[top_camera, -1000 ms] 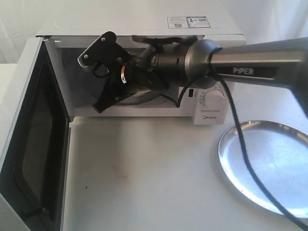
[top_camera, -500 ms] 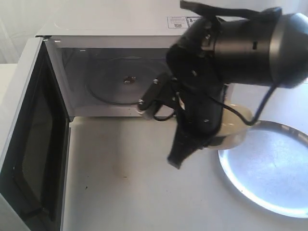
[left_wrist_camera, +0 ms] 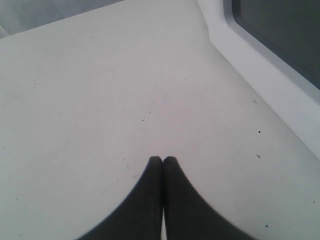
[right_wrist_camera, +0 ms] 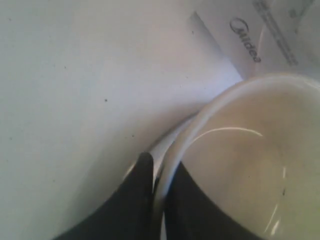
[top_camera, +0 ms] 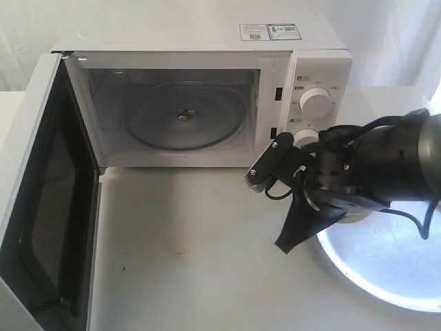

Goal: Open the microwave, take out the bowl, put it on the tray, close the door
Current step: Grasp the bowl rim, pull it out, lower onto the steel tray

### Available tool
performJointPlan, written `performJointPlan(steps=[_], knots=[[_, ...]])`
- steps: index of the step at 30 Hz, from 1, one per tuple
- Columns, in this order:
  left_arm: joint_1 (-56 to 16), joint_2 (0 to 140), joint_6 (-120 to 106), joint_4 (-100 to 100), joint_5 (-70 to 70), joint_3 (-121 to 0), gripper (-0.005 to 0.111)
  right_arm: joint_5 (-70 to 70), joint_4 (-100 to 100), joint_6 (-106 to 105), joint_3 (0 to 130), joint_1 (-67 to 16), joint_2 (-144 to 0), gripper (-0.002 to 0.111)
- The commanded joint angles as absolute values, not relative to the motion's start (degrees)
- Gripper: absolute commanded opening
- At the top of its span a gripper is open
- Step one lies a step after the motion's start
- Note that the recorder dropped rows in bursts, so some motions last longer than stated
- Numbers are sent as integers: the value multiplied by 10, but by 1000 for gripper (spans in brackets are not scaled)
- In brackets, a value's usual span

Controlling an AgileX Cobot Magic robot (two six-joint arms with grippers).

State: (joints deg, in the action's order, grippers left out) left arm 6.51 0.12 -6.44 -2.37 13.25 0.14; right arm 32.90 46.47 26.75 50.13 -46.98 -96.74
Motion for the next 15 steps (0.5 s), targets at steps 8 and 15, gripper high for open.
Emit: performJointPlan(steps=[8, 15], knots=[[62, 0, -63, -19, 134, 0, 0, 372, 541, 349, 499, -449, -987, 42], [62, 0, -63, -19, 134, 0, 0, 309, 538, 377, 499, -450, -953, 50]])
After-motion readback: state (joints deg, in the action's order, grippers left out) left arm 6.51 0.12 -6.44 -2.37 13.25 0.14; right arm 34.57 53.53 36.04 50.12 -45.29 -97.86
